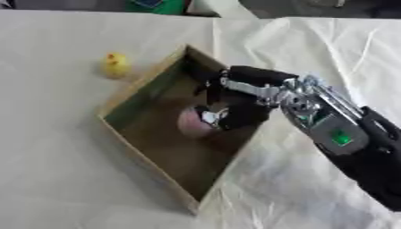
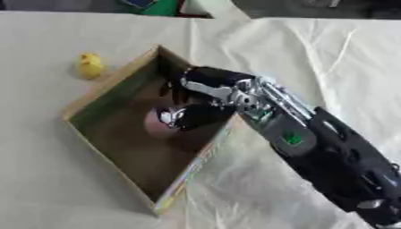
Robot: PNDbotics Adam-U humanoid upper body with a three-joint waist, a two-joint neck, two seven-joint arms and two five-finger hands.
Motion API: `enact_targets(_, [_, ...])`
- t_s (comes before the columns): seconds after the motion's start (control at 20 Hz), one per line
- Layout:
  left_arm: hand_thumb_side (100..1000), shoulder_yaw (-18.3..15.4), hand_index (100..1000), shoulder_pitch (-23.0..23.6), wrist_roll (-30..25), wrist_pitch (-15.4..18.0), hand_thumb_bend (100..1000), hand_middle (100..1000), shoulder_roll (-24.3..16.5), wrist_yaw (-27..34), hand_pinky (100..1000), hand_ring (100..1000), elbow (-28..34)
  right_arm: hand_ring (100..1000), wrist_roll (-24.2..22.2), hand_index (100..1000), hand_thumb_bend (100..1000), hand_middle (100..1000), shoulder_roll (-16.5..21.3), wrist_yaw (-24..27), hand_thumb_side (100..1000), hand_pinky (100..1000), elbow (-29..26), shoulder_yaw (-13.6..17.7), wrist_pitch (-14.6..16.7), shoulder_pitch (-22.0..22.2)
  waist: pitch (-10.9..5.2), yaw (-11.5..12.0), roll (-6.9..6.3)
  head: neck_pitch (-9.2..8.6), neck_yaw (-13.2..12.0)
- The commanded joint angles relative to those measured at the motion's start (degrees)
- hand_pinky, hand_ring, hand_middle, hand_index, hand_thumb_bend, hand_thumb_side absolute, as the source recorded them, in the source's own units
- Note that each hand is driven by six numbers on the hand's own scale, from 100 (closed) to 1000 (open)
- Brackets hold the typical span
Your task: Pick up objects on the table and place them in the box.
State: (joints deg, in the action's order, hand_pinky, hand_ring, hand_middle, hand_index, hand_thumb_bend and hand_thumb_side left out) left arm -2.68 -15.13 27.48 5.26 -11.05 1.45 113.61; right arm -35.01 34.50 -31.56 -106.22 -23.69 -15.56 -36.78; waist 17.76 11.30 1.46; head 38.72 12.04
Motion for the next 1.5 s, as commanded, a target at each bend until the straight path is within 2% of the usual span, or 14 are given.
enact_targets(0.05, [1000, -0.4, 740, -0.2, -0.1, 0.0, 100, 565, -0.4, 0.0, 456, 580, 1.0, 702, 0.8, 906, 100, 641, 0.6, 0.6, 832, 742, -2.1, 2.0, -0.3, -0.9, -1.21, -0.1, -0.22, -0.06, -0.5])
enact_targets(0.35, [1000, -0.4, 740, -0.1, -0.1, -0.1, 100, 565, -0.3, -0.1, 456, 580, 1.0, 709, 2.0, 925, 100, 662, 0.9, 1.5, 859, 752, -3.9, 4.4, -0.5, -1.1, -1.15, -0.2, -0.26, -0.07, -0.8])
enact_targets(0.5, [1000, -0.4, 741, -0.1, 0.0, -0.1, 100, 565, -0.3, -0.1, 456, 581, 1.0, 696, 2.7, 908, 100, 641, 1.1, 2.2, 818, 751, -4.9, 5.8, -0.6, -1.1, -1.15, -0.2, -0.24, -0.16, -1.0])
enact_targets(0.7, [1000, -0.6, 741, -0.1, 0.1, 0.0, 100, 565, -0.6, -0.2, 456, 581, 1.0, 682, 7.1, 904, 100, 629, 1.7, 3.9, 754, 754, -7.8, 10.4, -1.8, -0.9, -1.12, -0.4, -0.3, -0.11, -1.4])
enact_targets(0.85, [1000, -0.6, 741, 0.0, 0.3, 0.2, 100, 567, -1.7, -0.4, 455, 582, 1.0, 668, 13.5, 893, 100, 622, 2.8, 6.0, 634, 755, -8.3, 14.7, -1.4, -0.7, -1.15, -0.8, -0.41, 0.26, -2.0])
enact_targets(0.95, [1000, -0.6, 742, 0.0, 0.5, 0.4, 100, 568, -3.1, -0.6, 455, 583, 1.0, 657, 18.8, 879, 100, 615, 3.7, 8.2, 483, 752, -8.4, 17.3, -0.6, -0.1, -1.2, -1.0, -0.52, 0.53, -2.2])
enact_targets(1.0, [1000, -0.5, 743, -0.1, 0.7, 0.6, 100, 569, -3.8, -0.8, 454, 583, 1.0, 652, 21.5, 869, 100, 611, 4.4, 8.8, 438, 751, -8.4, 18.5, -0.2, 0.3, -1.23, -1.2, -0.58, 0.66, -2.3])
enact_targets(1.25, [1000, -0.2, 748, -0.9, 1.8, 1.4, 100, 577, -8.3, -2.5, 453, 585, 1.0, 630, 36.3, 833, 100, 614, 5.5, 18.1, 380, 741, -8.4, 23.2, 3.7, 3.1, -1.45, -2.1, -1.1, 1.18, -2.8])
enact_targets(1.45, [993, 0.1, 754, -2.0, 3.6, 1.6, 100, 588, -11.9, -4.0, 453, 588, 1.0, 635, 44.8, 820, 100, 619, 6.0, 23.4, 333, 736, -8.4, 25.4, 7.7, 5.6, -1.66, -2.6, -1.52, 1.31, -3.5])
enact_targets(1.5, [985, 0.2, 756, -2.3, 4.1, 1.5, 100, 591, -12.7, -4.4, 453, 589, 1.0, 639, 46.3, 818, 100, 622, 6.0, 24.4, 358, 735, -8.4, 25.8, 8.8, 6.2, -1.69, -2.7, -1.59, 1.33, -3.7])
